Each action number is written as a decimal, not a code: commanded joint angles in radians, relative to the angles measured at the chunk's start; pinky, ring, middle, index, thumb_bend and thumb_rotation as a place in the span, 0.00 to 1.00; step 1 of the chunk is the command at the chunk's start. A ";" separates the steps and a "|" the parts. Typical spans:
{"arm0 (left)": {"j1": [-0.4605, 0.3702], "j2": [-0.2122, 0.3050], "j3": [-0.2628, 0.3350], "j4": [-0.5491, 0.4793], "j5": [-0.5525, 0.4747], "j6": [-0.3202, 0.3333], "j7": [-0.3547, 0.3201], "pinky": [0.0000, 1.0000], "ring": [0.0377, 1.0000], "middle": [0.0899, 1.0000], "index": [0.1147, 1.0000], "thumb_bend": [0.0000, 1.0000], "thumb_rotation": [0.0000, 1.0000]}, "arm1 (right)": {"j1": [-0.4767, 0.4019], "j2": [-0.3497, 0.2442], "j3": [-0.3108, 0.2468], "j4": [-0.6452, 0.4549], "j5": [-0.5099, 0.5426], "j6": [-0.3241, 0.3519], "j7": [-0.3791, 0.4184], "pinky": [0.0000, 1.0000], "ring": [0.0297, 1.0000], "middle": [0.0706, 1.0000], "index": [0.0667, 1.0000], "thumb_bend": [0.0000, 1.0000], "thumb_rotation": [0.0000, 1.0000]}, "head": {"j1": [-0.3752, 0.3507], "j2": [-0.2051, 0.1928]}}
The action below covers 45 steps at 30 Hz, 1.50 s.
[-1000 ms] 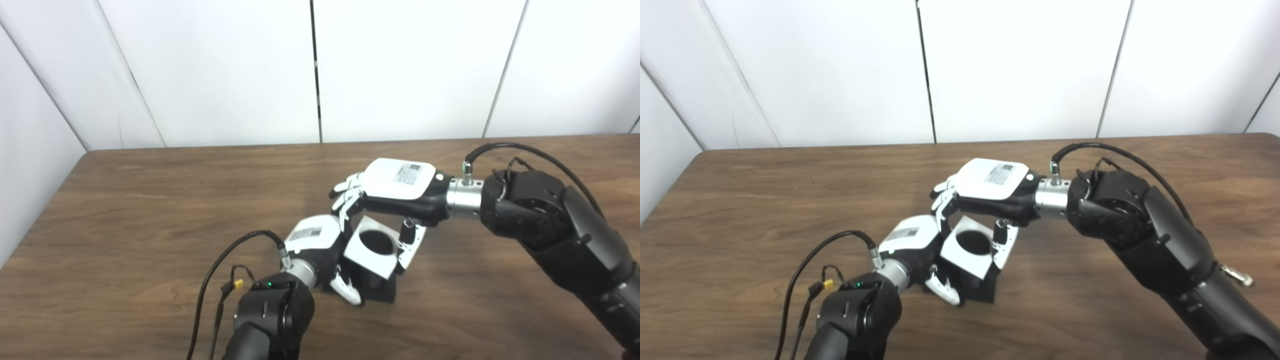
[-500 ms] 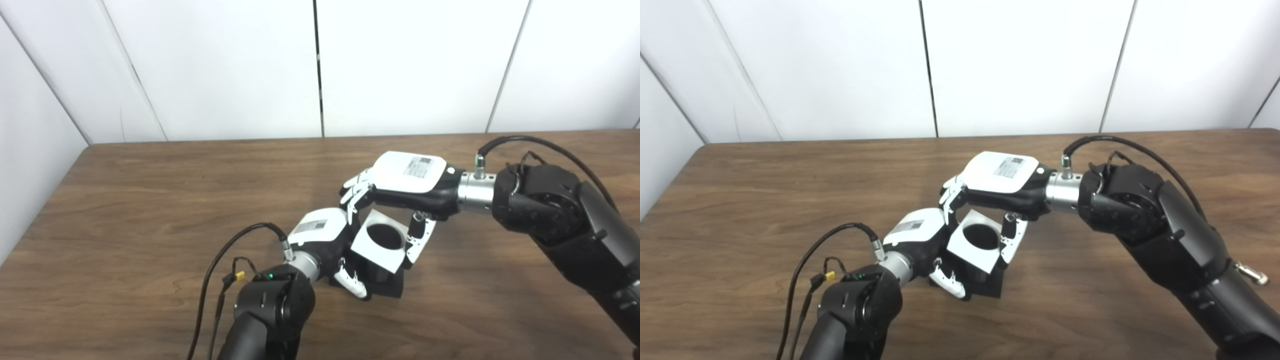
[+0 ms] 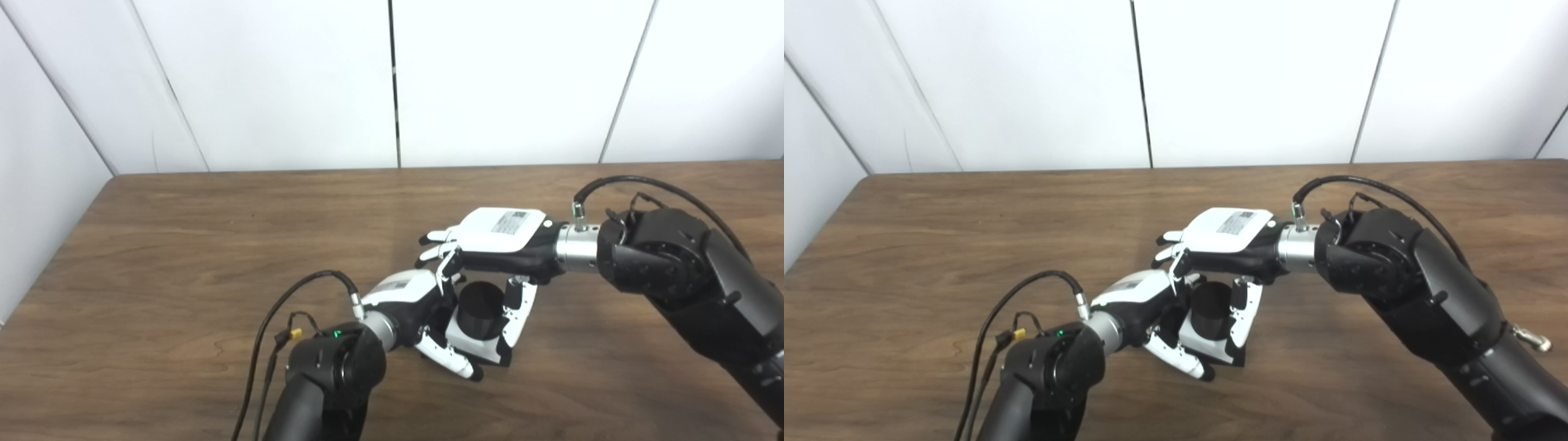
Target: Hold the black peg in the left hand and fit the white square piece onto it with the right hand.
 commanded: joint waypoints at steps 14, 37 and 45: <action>0.026 -0.030 0.093 0.007 0.105 0.018 -0.071 0.90 0.97 0.98 1.00 1.00 0.39 | -0.048 -0.013 -0.058 0.030 0.008 0.022 -0.016 0.98 1.00 0.94 0.91 1.00 0.32 | 0.038 -0.012; -0.008 0.108 0.414 -0.165 -0.165 0.018 -0.218 0.86 0.97 0.98 1.00 1.00 0.44 | -0.068 -0.052 -0.241 0.223 0.226 0.186 -0.022 0.82 0.92 0.94 0.93 1.00 0.46 | 0.002 -0.025; 0.106 0.057 0.634 -0.192 -0.428 0.018 0.021 0.88 0.93 0.93 0.99 0.79 0.72 | 0.074 -0.071 -0.422 0.244 0.406 0.328 -0.114 0.87 0.94 0.95 0.95 1.00 0.71 | -0.011 -0.015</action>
